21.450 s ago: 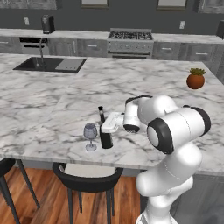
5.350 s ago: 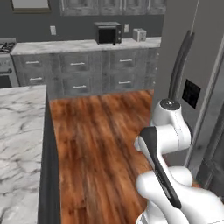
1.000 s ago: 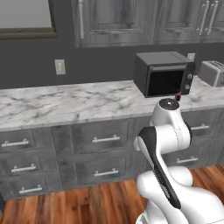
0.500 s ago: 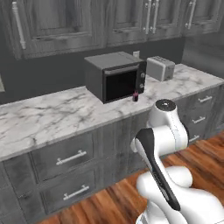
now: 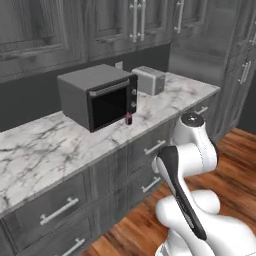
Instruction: There is a wine glass and glass cup on the dining counter. Place the wine bottle next to the wine glass and the juice bottle next to the glass cup.
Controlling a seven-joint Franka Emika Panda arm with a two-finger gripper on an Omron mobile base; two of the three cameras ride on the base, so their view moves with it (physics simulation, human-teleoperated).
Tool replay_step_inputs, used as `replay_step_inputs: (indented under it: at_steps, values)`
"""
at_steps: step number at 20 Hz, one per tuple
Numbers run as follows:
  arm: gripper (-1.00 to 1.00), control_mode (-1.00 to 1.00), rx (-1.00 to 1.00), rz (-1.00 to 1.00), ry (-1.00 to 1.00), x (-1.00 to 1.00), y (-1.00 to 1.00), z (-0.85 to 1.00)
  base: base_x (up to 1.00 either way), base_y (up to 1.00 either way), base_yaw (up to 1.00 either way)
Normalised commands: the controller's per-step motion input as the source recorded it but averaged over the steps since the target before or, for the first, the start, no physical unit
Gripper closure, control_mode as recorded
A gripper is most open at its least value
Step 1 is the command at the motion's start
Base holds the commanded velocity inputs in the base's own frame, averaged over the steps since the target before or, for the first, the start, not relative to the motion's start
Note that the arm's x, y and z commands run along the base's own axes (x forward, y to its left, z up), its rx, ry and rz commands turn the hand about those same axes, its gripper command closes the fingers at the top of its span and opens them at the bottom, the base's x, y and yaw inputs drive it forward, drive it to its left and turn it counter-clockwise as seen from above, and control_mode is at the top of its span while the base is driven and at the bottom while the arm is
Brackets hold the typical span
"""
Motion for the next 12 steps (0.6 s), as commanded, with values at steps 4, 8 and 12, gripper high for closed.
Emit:
replay_step_inputs:
  at_steps: [4,8,12]
  values:
    - [-1.0,1.0,0.0,0.0,0.0,0.0,0.0,0.0,0.8,0.02,-0.11]
    - [-1.0,1.0,0.0,0.0,0.0,0.0,0.0,0.0,0.75,0.0,-0.02]
    - [-1.0,1.0,0.0,0.0,0.0,0.0,0.0,0.0,0.58,-0.12,0.0]
